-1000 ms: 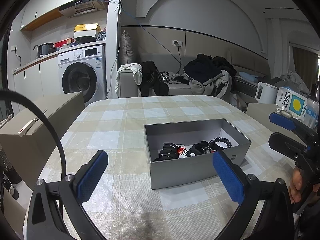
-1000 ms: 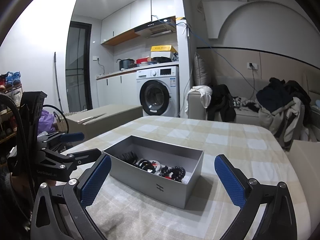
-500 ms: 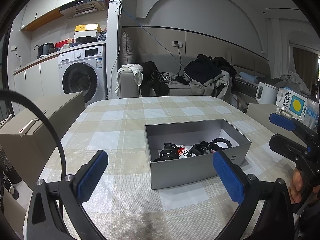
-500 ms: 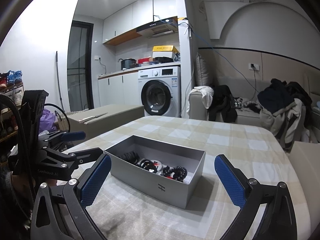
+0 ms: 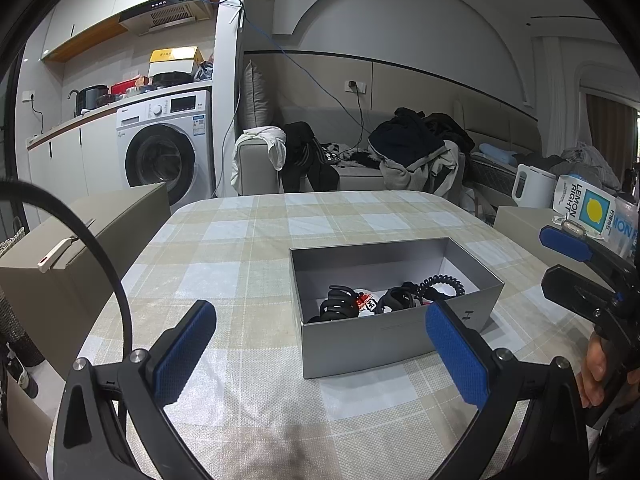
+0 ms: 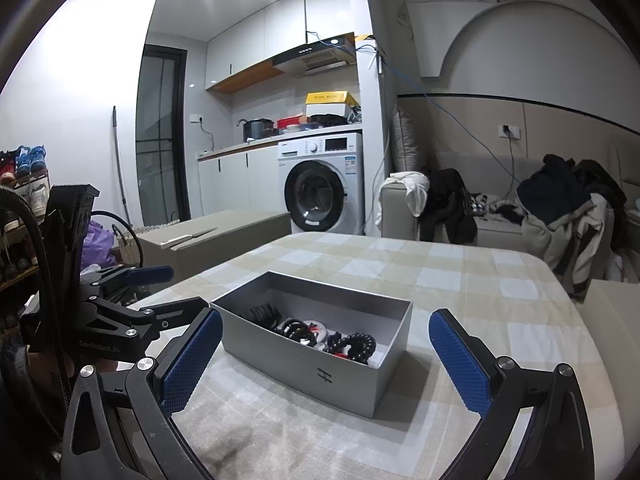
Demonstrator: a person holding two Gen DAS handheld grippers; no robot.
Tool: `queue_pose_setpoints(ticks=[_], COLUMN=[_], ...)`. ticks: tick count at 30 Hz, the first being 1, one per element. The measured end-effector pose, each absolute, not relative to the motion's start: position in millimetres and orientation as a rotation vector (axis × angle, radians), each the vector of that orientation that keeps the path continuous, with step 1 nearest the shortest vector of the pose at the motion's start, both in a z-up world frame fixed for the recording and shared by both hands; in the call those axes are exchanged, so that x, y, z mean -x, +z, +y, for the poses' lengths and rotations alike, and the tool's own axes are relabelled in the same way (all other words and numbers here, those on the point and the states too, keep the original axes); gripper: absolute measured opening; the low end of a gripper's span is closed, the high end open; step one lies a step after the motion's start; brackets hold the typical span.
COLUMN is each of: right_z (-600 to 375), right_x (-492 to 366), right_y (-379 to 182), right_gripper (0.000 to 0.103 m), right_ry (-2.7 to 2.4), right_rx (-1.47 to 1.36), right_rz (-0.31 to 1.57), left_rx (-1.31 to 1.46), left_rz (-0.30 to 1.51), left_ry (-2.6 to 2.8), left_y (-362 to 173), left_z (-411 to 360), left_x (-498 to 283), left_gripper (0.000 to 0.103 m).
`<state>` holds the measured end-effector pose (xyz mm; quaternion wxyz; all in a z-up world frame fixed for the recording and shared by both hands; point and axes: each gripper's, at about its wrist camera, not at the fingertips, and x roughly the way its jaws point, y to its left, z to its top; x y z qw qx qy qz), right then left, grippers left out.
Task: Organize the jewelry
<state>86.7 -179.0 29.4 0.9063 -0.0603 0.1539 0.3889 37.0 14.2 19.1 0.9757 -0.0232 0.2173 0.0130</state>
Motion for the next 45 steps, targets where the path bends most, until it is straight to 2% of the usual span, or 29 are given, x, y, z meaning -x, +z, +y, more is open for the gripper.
queue_pose_setpoints(ticks=[45], right_z=[-178.8], right_x=[-88.3], right_y=[28.6], right_gripper=[0.103], right_ry=[0.812], right_rx=[0.117], right_rz=[0.330], left_rx=[0.054], left_rz=[0.448], left_ry=[0.028], left_y=[17.9], left_z=[14.9], left_x=[-37.5], left_gripper=[0.102])
